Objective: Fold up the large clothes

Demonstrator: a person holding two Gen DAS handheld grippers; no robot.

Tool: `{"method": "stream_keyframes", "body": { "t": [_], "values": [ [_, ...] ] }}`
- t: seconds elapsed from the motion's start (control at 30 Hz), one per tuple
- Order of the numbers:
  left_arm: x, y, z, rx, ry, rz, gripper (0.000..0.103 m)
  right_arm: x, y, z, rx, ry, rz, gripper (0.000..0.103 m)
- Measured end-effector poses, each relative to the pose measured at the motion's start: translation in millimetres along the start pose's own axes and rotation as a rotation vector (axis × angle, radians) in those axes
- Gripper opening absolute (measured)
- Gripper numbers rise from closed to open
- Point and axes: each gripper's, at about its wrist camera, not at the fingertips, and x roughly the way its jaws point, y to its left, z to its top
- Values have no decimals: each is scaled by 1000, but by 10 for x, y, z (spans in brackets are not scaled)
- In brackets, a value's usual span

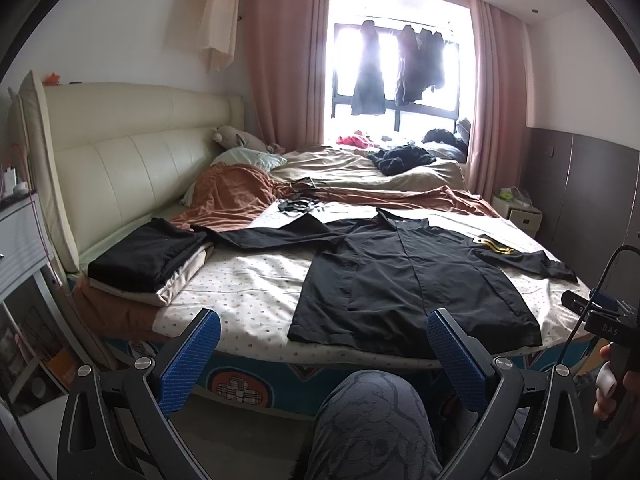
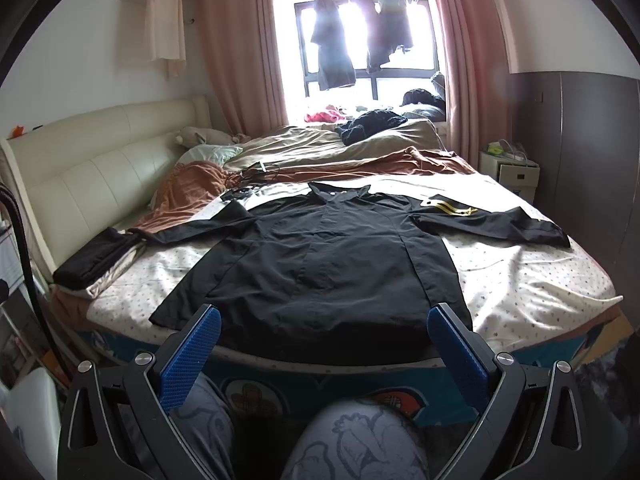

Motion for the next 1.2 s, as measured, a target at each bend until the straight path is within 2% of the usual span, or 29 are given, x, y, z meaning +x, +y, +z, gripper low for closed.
{"method": "stream_keyframes", "body": {
  "t": [1.2],
  "values": [
    [-118,121,43,-6,-28,-18,103,-172,66,44,-14,-18,-19,103]
  ]
}}
